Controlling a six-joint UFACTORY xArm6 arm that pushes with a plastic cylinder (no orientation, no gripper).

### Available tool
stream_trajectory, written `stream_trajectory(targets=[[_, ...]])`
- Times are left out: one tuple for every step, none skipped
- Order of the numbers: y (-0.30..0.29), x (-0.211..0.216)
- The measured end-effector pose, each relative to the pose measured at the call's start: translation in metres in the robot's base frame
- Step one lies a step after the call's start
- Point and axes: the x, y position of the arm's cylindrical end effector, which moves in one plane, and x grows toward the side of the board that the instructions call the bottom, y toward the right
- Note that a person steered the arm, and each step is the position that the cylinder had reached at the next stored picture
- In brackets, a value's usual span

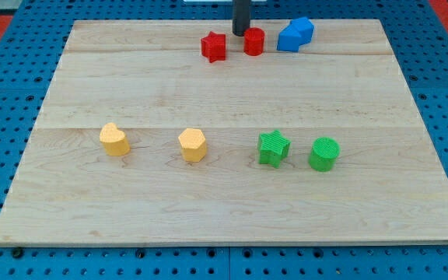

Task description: Place the red star diagonally to the top left of the yellow hexagon

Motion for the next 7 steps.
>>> stream_trajectory(targets=[[-0.029,0.002],[-0.060,0.024],[-0.091,0.051],[-0.083,0.057],[-0.054,0.039],[-0.028,0.064],[-0.079,0.065]])
